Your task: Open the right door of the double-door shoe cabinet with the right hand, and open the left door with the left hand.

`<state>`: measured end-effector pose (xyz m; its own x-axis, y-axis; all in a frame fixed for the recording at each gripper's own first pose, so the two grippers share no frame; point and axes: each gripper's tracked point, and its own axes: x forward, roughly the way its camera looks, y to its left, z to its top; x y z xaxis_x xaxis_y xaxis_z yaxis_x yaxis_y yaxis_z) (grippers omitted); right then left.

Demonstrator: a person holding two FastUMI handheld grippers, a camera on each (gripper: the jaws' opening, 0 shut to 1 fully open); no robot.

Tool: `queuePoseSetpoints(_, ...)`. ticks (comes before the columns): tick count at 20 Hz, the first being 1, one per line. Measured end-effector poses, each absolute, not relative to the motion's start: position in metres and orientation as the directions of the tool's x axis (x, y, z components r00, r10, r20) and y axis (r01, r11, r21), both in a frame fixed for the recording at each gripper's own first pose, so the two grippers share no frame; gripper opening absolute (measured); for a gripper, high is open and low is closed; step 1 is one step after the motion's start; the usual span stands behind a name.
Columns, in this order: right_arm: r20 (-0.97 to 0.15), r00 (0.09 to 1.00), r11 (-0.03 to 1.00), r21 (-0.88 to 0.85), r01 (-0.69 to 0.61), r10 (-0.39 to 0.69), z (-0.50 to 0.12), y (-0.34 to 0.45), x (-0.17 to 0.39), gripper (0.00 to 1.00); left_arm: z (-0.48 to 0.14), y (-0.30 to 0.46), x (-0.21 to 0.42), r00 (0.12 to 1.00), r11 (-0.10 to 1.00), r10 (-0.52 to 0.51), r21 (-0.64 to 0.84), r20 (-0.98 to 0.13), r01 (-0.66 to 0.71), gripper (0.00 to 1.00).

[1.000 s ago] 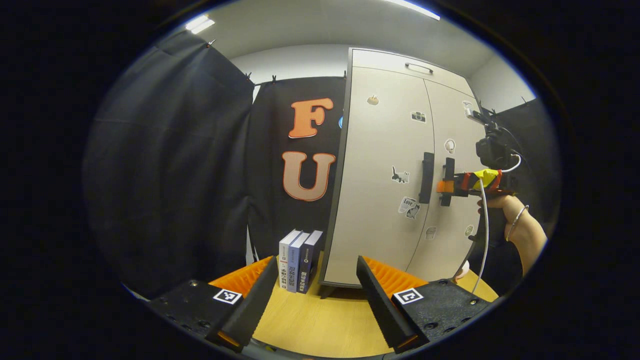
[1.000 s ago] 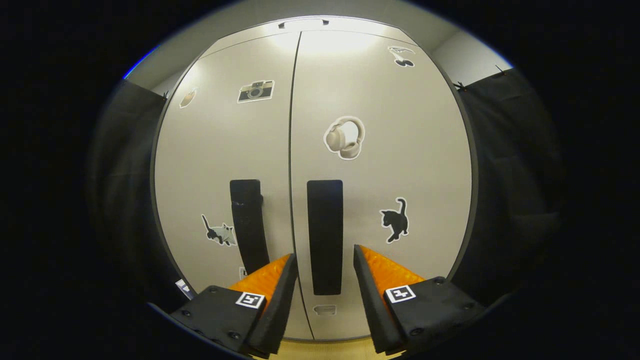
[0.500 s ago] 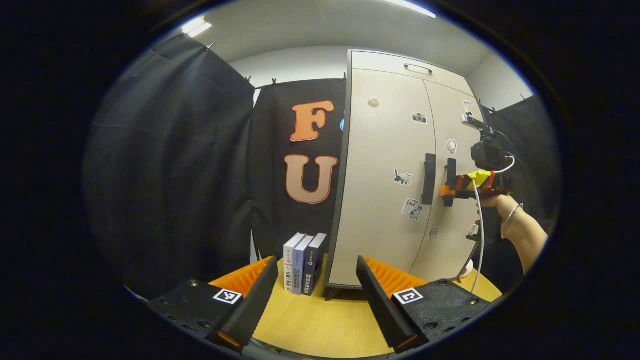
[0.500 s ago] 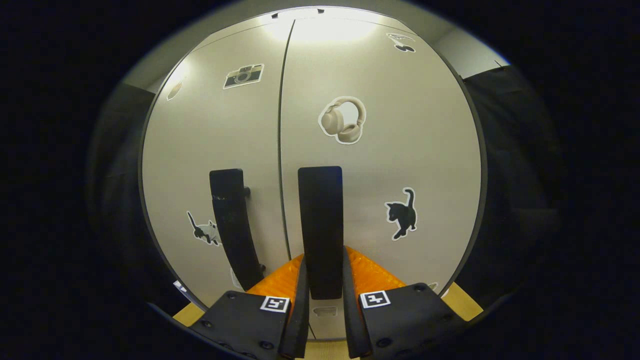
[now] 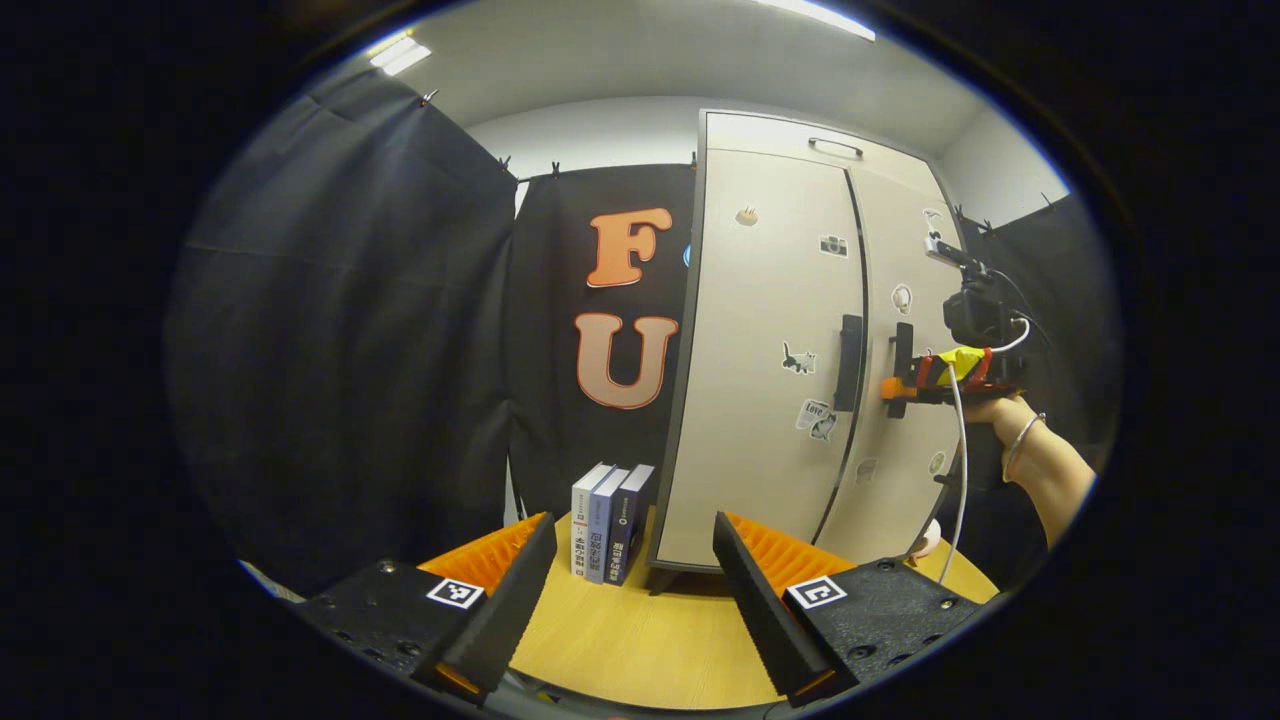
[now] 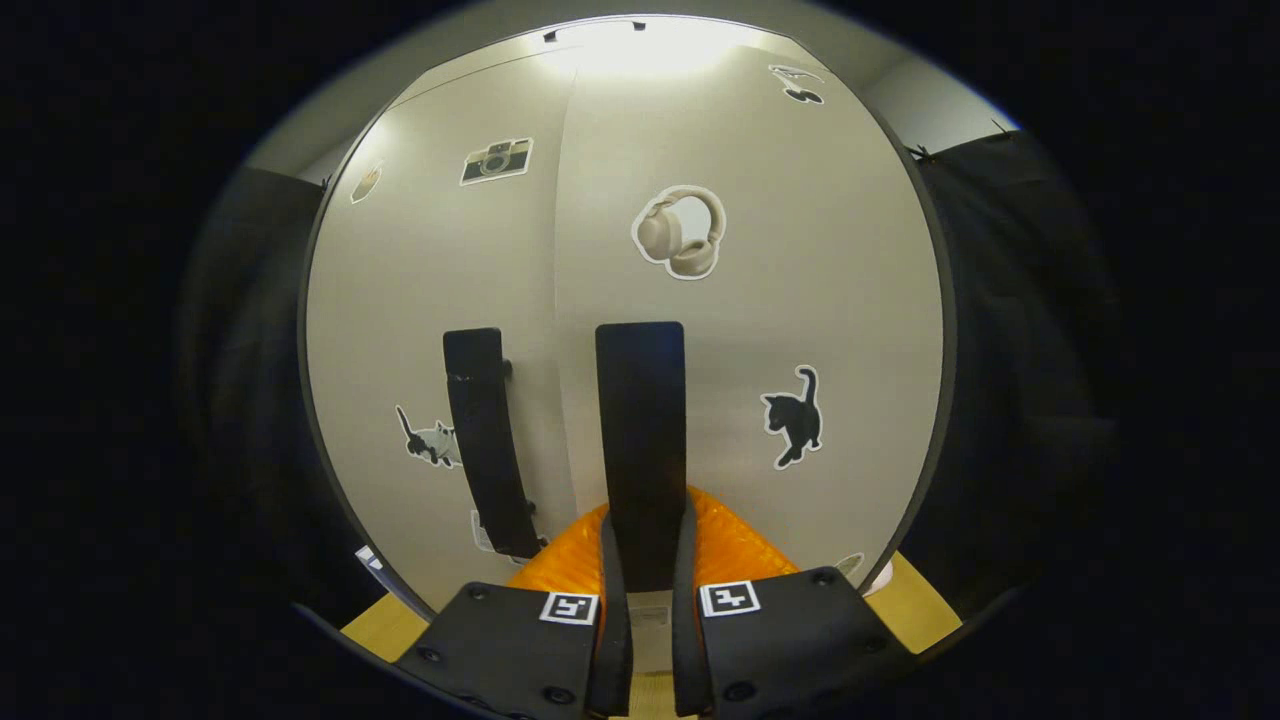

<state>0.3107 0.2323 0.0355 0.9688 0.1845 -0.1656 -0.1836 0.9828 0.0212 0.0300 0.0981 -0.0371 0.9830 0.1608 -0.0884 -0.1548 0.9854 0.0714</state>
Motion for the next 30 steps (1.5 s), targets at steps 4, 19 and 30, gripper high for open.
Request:
queuePoseSetpoints(4, -0.166, 0.967, 0.98, -0.025, -0.198, 0.191, 0.04, 0.224, 0.293, 0.24, -0.031, 0.091, 0.014, 0.984, 0.986, 0.16, 0.065, -0.077, -0.156, 0.95)
queuePoseSetpoints(19, -0.168, 0.96, 0.971, -0.044, -0.236, 0.225, 0.043, 0.197, 0.264, 0.23, -0.023, 0.067, -0.021, 0.987, 0.988, 0.146, 0.066, -0.068, -0.141, 0.95)
queuePoseSetpoints(30, -0.156, 0.96, 0.972, 0.01, -0.235, 0.234, 0.048, 0.175, 0.245, 0.23, -0.014, 0.039, -0.016, 0.993, 0.992, 0.104, 0.076, -0.047, -0.101, 0.95)
